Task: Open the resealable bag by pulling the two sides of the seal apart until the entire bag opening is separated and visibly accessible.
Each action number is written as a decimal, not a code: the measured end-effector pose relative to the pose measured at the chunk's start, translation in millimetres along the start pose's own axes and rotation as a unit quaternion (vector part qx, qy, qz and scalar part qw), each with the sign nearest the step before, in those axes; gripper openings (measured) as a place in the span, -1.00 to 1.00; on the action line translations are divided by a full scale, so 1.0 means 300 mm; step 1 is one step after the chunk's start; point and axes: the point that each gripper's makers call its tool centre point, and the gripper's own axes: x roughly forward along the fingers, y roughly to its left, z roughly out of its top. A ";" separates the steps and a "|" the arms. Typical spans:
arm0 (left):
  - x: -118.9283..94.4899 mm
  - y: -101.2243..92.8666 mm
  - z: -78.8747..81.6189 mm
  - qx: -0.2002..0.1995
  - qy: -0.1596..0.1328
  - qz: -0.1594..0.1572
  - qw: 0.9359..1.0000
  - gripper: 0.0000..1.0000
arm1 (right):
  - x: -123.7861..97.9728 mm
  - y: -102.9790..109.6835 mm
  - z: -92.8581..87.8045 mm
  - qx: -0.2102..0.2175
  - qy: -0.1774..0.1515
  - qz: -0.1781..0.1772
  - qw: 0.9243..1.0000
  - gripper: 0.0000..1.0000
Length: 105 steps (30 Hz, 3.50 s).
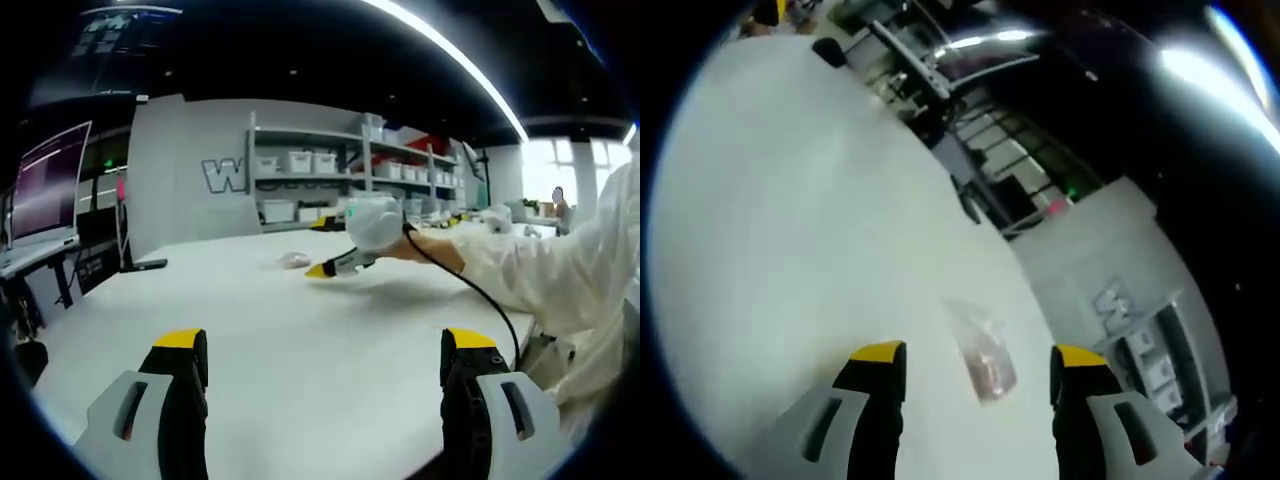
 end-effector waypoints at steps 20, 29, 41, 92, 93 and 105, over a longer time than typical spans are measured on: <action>-0.002 0.009 -0.004 -0.002 0.001 0.003 1.000 0.92 | 0.015 0.006 -0.002 -0.007 0.004 0.000 1.000 0.14; -0.001 0.012 -0.008 -0.003 0.002 0.004 1.000 0.92 | 0.031 0.026 0.001 -0.012 0.004 0.003 1.000 0.13; 0.000 0.017 -0.011 -0.004 0.003 0.005 1.000 0.92 | 0.060 0.019 -0.003 -0.011 0.006 -0.001 1.000 0.13; 0.012 0.064 -0.034 -0.015 0.003 0.006 1.000 0.92 | 0.158 0.003 -0.006 -0.036 0.020 -0.013 0.999 -0.01; 0.011 0.068 -0.036 -0.016 0.003 0.007 1.000 0.92 | 0.164 0.000 -0.008 -0.037 0.021 -0.012 0.999 -0.01; 0.014 0.092 -0.036 -0.018 -0.001 0.008 1.000 0.92 | 0.202 -0.009 -0.014 -0.046 0.029 -0.008 0.998 -0.04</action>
